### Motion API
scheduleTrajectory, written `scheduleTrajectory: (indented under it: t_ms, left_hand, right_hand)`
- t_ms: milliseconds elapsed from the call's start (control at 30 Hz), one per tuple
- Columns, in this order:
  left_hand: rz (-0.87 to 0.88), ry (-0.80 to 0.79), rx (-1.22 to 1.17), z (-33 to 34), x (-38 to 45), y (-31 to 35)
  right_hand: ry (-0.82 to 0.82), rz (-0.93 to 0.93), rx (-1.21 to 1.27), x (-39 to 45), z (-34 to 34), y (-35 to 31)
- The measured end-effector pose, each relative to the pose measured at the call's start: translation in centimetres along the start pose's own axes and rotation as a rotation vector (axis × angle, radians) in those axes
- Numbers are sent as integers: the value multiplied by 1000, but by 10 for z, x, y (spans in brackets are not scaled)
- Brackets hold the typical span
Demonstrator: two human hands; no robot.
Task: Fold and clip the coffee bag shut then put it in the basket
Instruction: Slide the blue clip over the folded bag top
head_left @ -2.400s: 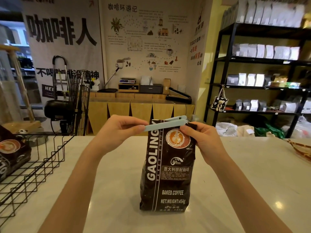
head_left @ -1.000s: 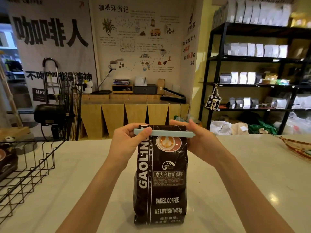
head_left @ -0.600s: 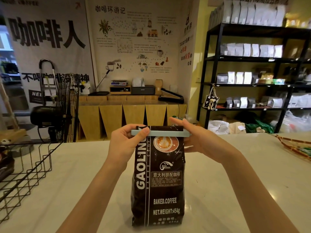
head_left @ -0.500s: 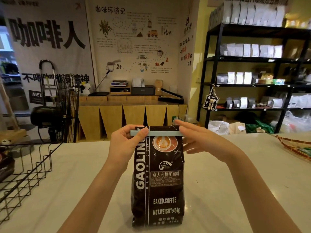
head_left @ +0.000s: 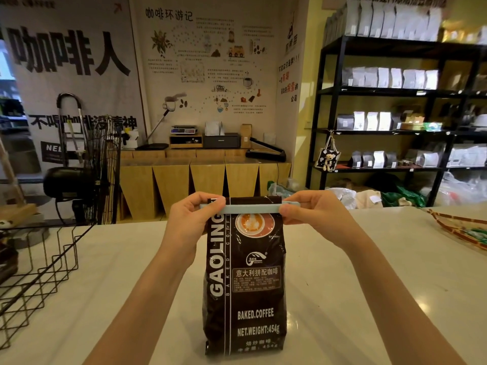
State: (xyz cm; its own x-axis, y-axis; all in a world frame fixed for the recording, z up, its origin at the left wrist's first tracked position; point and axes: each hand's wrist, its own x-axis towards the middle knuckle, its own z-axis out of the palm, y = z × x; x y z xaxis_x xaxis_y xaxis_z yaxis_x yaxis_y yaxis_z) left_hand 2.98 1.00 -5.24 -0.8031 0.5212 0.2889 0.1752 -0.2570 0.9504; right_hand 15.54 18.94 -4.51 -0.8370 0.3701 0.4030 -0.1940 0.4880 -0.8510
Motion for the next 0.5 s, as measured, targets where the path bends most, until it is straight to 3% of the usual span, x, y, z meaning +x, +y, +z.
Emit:
scheduleTrajectory:
  t_ms: [500]
  left_hand:
    - [64, -15, 186, -4, -2, 8]
  right_hand:
    - [71, -93, -48, -2, 8, 0]
